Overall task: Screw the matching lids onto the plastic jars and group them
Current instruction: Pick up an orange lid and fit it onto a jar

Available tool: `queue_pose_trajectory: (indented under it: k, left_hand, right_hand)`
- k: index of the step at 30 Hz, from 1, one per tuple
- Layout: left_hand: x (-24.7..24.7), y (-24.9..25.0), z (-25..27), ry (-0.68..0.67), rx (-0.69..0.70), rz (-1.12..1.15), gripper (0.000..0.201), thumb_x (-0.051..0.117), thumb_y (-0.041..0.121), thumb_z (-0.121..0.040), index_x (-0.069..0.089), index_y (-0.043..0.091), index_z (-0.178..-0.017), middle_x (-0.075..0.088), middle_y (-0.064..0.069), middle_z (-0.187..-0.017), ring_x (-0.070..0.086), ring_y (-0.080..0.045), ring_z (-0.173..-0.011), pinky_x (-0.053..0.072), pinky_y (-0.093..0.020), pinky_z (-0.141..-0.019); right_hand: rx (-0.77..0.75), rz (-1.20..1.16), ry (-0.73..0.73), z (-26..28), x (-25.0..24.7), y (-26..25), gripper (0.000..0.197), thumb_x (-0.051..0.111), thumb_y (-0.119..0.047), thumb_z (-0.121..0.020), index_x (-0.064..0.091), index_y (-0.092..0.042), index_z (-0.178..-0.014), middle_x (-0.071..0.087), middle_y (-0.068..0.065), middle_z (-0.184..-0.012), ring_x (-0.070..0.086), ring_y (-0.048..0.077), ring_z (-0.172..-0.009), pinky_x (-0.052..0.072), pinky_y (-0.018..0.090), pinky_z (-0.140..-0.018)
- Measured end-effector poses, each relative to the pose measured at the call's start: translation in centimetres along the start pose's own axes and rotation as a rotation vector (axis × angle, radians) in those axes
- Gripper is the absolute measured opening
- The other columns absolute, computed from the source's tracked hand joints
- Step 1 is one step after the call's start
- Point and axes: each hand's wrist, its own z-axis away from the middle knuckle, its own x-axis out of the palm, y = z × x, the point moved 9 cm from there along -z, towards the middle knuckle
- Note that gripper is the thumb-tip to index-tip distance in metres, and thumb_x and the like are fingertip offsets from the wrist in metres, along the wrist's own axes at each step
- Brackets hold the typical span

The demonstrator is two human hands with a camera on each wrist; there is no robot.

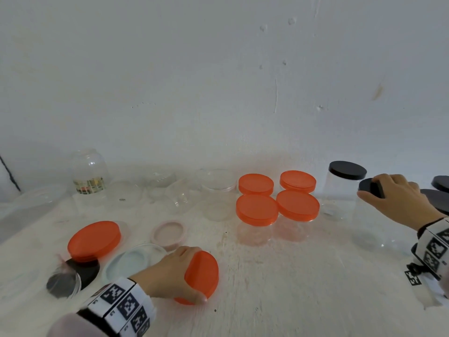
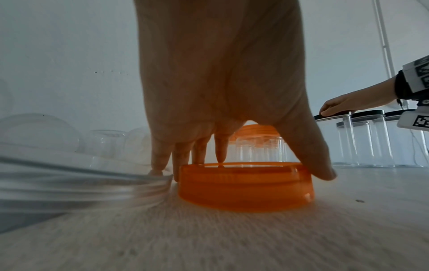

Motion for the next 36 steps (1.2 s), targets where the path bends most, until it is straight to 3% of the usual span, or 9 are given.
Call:
queue_pose_trajectory:
  k: [5, 10, 13, 15, 22, 26, 28, 33, 36]
  left_hand:
    - [-0.3, -0.2, 0.2, 0.000, -0.021, 0.022, 0.114, 0.070, 0.068, -0.065, 0.007, 0.026, -0.150, 0.016, 0.008, -0.153, 0.026, -0.011, -0.136, 0.028, -0.031, -0.111]
    - [-0.8, -0.7, 0.3, 0.021, -0.037, 0.116, 0.119, 0.074, 0.068, -0.060, 0.008, 0.027, -0.150, 0.019, 0.009, -0.152, 0.028, -0.011, -0.135, 0.031, -0.031, -0.111]
    - [-1.3, -1.0, 0.5, 0.053, -0.042, 0.161, 0.118, 0.075, 0.067, -0.059, 0.010, 0.029, -0.150, 0.020, 0.010, -0.152, 0.029, -0.010, -0.135, 0.032, -0.032, -0.111]
    - [-1.7, -1.1, 0.8, 0.072, -0.041, 0.182, 0.116, 0.075, 0.067, -0.060, 0.011, 0.031, -0.149, 0.021, 0.011, -0.152, 0.031, -0.011, -0.133, 0.033, -0.031, -0.109]
    - [-3.8, -1.4, 3.3, 0.215, -0.036, 0.250, 0.107, 0.077, 0.063, -0.062, 0.016, 0.036, -0.146, 0.029, 0.015, -0.143, 0.035, -0.003, -0.113, 0.033, -0.019, -0.088]
    - [-5.5, -1.4, 5.7, 0.328, 0.005, 0.306, 0.107, 0.077, 0.064, -0.061, 0.018, 0.038, -0.146, 0.024, 0.021, -0.144, 0.032, 0.000, -0.119, 0.032, -0.019, -0.092]
    - [-6.7, -1.5, 7.3, 0.392, 0.020, 0.344, 0.105, 0.076, 0.066, -0.058, 0.018, 0.044, -0.143, 0.024, 0.028, -0.136, 0.032, 0.005, -0.117, 0.032, -0.014, -0.088]
    - [-10.7, -2.7, 12.0, 0.598, 0.038, 0.400, 0.108, 0.068, 0.081, -0.042, 0.022, 0.053, -0.136, 0.026, 0.045, -0.120, 0.030, 0.027, -0.105, 0.032, -0.007, -0.080]
    - [-12.8, -4.5, 14.8, 0.700, 0.022, 0.432, 0.101, 0.069, 0.078, -0.040, 0.029, 0.056, -0.130, 0.030, 0.042, -0.124, 0.036, 0.021, -0.110, 0.036, -0.010, -0.081]
  right_hand:
    - [-0.020, 0.082, 0.023, -0.9, 0.6, -0.2, 0.048, 0.051, -0.048, -0.091, 0.054, -0.012, -0.122, 0.050, 0.019, -0.126, 0.045, 0.041, -0.117, 0.035, 0.050, -0.100]
    - [0.020, 0.067, 0.044, -1.4, 0.9, -0.2, 0.033, 0.057, -0.045, -0.087, 0.059, -0.015, -0.102, 0.052, 0.020, -0.115, 0.045, 0.043, -0.113, 0.030, 0.056, -0.104]
    - [-0.014, 0.085, 0.062, -1.3, 1.1, -2.1, 0.047, 0.063, -0.041, -0.086, 0.058, -0.009, -0.120, 0.051, 0.023, -0.124, 0.042, 0.046, -0.121, 0.026, 0.057, -0.107]
    - [-0.075, 0.090, 0.074, -1.0, 1.2, -4.8, 0.057, 0.064, -0.040, -0.086, 0.052, -0.008, -0.132, 0.047, 0.024, -0.135, 0.040, 0.046, -0.126, 0.020, 0.054, -0.108]
    - [-0.414, -0.159, 0.043, 2.3, 2.4, -18.1, 0.052, 0.065, -0.029, -0.088, 0.051, -0.010, -0.134, 0.042, 0.019, -0.140, 0.032, 0.039, -0.133, 0.018, 0.050, -0.112]
    - [-0.605, -0.267, -0.036, 5.5, 4.1, -25.3, 0.052, 0.062, -0.032, -0.090, 0.047, -0.015, -0.137, 0.040, 0.011, -0.142, 0.030, 0.031, -0.133, 0.022, 0.042, -0.110]
    - [-0.691, -0.330, -0.086, 7.4, 4.9, -28.6, 0.051, 0.061, -0.032, -0.091, 0.046, -0.016, -0.137, 0.040, 0.007, -0.142, 0.031, 0.027, -0.133, 0.025, 0.037, -0.109]
    - [-0.898, -0.451, -0.233, 12.9, 7.4, -36.2, 0.052, 0.061, -0.032, -0.092, 0.043, -0.018, -0.139, 0.041, 0.002, -0.140, 0.035, 0.020, -0.131, 0.027, 0.025, -0.102]
    - [-0.991, -0.504, -0.351, 16.3, 8.9, -39.7, 0.057, 0.063, -0.033, -0.091, 0.041, -0.019, -0.141, 0.041, 0.000, -0.142, 0.036, 0.017, -0.132, 0.030, 0.028, -0.107]
